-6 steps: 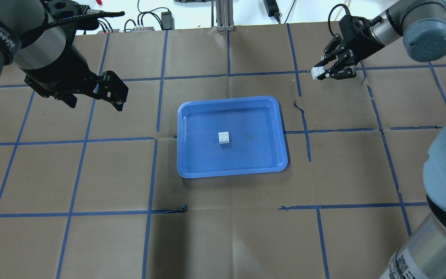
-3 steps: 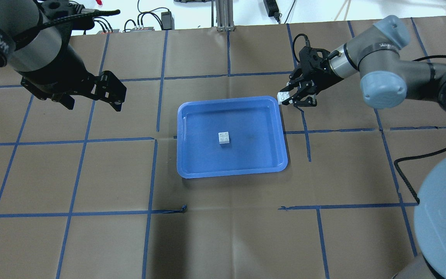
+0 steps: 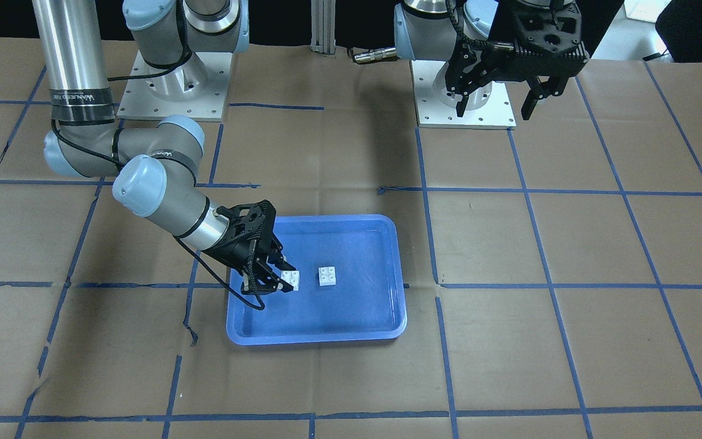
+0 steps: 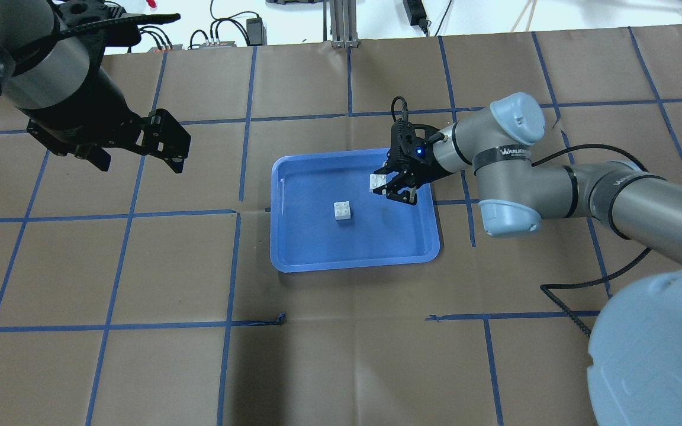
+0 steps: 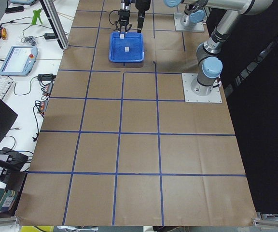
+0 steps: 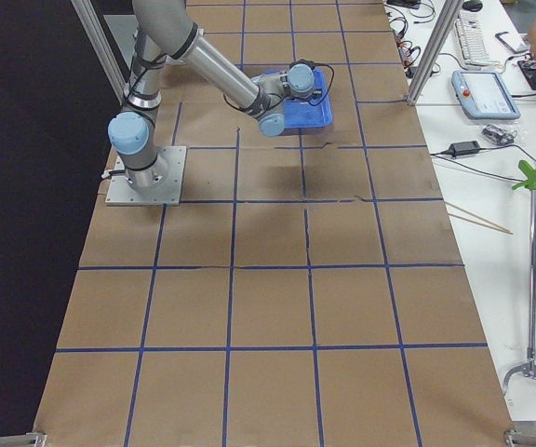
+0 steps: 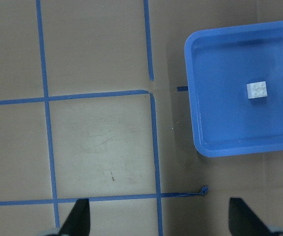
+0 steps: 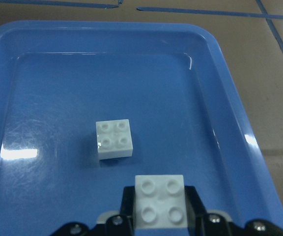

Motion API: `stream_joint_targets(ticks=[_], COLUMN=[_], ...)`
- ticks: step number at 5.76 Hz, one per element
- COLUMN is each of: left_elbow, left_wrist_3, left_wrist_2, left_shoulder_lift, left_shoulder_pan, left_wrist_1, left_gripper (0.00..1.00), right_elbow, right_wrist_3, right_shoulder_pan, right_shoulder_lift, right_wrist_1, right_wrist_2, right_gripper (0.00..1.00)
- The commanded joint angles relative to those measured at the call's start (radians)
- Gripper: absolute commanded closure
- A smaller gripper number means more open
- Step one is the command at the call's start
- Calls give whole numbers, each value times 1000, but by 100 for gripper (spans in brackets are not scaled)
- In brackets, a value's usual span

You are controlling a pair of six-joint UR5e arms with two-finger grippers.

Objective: Assemble white blocks and place on blue tray

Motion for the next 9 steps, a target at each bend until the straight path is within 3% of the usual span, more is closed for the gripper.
stream_joint_targets(ticks=[1, 9], left_elbow=[30, 30], left_wrist_3=[-3, -3], left_wrist_2=[-20, -20], left_shoulder_lift=[-6, -8], left_shoulder_pan=[8, 9], left_wrist_1=[-41, -34], left_gripper=[1, 1], right_elbow=[39, 39], right_wrist_3=[22, 25], right_shoulder_pan=[21, 50], right_shoulder_lift=[55, 77], right_wrist_1=[-115, -115], right_wrist_2=[-3, 4], right_gripper=[67, 67])
